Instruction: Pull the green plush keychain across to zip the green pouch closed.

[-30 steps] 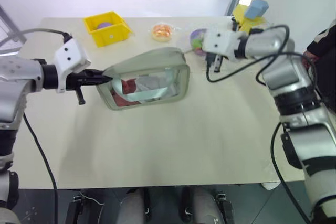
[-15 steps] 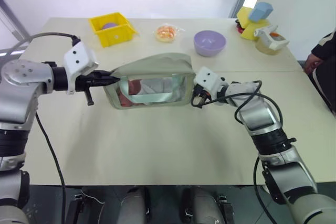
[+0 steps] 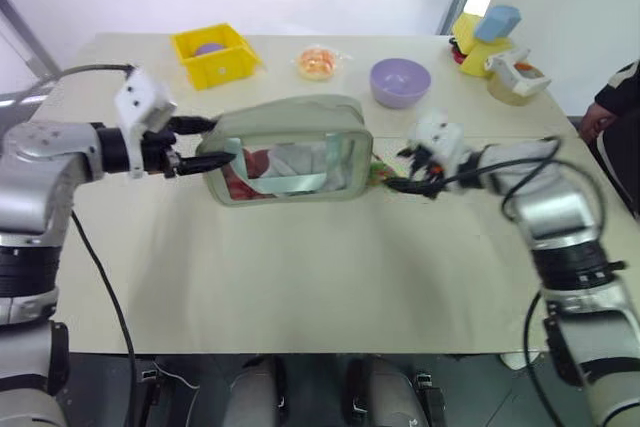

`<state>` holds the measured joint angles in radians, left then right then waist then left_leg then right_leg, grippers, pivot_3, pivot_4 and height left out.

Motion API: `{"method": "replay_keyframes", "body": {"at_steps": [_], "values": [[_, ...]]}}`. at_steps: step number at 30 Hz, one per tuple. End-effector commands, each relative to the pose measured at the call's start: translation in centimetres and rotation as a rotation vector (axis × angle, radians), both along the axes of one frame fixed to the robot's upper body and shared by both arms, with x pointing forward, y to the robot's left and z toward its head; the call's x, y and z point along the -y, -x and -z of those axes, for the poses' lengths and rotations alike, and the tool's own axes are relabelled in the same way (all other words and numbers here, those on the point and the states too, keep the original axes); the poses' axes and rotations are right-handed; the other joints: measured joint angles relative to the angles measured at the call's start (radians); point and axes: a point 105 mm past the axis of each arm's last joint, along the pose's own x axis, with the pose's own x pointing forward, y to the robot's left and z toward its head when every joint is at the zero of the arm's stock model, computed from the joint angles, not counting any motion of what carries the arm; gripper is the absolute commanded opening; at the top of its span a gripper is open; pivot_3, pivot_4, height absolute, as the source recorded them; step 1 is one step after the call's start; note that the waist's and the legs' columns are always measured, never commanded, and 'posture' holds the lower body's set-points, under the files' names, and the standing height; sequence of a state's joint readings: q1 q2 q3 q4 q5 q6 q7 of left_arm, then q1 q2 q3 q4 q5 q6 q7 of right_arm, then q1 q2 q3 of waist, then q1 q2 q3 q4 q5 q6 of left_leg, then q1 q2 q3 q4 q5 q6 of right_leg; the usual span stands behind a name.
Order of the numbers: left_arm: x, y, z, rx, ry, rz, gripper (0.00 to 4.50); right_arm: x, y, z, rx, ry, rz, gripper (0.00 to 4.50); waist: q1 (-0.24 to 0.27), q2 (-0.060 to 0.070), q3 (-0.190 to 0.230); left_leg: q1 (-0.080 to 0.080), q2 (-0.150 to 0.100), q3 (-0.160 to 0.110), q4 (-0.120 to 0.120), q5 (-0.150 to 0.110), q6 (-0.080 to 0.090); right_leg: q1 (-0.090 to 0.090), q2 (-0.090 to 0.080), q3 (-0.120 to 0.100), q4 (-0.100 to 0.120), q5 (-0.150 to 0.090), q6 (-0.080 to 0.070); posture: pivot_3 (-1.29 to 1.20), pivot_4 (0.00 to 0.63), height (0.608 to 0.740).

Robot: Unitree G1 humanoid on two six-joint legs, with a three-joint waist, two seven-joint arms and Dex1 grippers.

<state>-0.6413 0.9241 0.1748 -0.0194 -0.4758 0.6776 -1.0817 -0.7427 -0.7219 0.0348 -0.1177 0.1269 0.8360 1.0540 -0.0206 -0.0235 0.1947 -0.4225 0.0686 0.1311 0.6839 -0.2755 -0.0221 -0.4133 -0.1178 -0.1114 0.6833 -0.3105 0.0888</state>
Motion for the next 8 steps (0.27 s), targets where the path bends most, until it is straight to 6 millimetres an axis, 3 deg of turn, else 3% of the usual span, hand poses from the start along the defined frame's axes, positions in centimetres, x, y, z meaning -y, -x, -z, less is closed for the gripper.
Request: {"method": "replay_keyframes", "body": {"at_steps": [1, 5, 8], "values": [[-1.7, 1.5, -1.5, -0.003, 0.047, -0.062, 4.5, -1.9, 2.5, -3.5, 0.011, -0.135, -0.11, 4.48, -0.005, 0.0, 0.0, 0.001, 0.0, 0.0, 0.0, 0.0, 0.0, 0.0, 0.0, 0.0, 0.0, 0.0, 0.0, 0.0, 0.15, 0.739], [-3.0, 2.4, -0.1, -0.044, -0.016, -0.133, 4.5, -3.5, 3.2, -5.4, 0.019, -0.237, -0.129, 4.48, 0.001, 0.0, 0.0, 0.002, 0.0, 0.0, -0.001, 0.0, 0.0, 0.001, 0.0, 0.001, 0.001, 0.0, 0.0, 0.0, 0.15, 0.739], [-3.3, 2.6, 0.0, -0.042, 0.006, -0.161, 4.5, -3.7, 3.0, -5.6, 0.03, -0.236, -0.114, 4.48, 0.01, 0.0, 0.0, 0.0, 0.0, 0.0, 0.0, 0.0, 0.0, 0.0, 0.0, 0.001, 0.0, 0.0, 0.0, 0.0, 0.15, 0.739]]}}
